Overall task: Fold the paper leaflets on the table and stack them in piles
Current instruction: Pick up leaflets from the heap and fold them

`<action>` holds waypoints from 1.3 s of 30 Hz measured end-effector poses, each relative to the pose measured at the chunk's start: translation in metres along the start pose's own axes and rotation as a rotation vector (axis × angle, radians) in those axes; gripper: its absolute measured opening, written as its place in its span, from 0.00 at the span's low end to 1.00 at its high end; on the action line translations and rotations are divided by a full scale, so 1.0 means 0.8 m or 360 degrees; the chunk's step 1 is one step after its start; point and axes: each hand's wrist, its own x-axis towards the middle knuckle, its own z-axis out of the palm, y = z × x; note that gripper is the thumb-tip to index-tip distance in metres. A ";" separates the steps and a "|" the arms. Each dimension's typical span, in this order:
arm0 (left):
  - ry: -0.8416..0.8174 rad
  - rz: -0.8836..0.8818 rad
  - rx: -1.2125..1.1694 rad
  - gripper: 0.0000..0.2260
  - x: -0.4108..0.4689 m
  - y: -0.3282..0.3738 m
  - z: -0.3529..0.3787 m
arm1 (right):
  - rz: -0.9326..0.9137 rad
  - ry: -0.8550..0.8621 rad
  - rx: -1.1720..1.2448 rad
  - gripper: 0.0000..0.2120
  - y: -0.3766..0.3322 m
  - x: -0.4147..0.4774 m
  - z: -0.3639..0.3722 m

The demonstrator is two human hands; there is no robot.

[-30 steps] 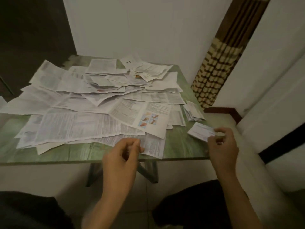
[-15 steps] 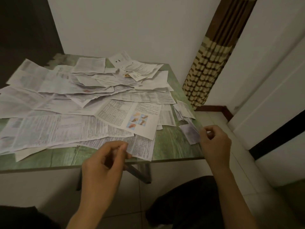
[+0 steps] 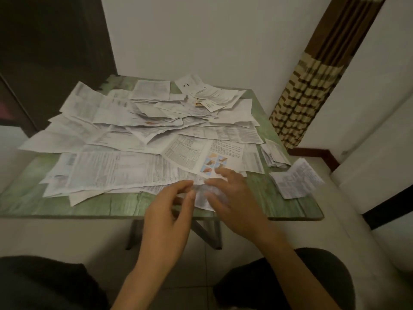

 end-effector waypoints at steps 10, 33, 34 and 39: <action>0.0059 0.0111 0.0122 0.11 0.003 -0.019 -0.036 | -0.0149 -0.0128 -0.0139 0.30 -0.019 0.005 0.017; 0.0275 0.0526 0.1043 0.14 0.027 -0.055 -0.101 | -0.1016 0.0247 -0.0227 0.18 -0.104 -0.032 0.012; 0.0231 0.0544 0.1042 0.16 0.029 -0.051 -0.106 | -0.1042 0.0256 -0.0233 0.18 -0.104 -0.031 0.009; 0.0150 0.0516 0.0894 0.13 0.037 -0.013 -0.138 | -0.0869 0.0491 -0.0183 0.21 -0.092 -0.013 -0.015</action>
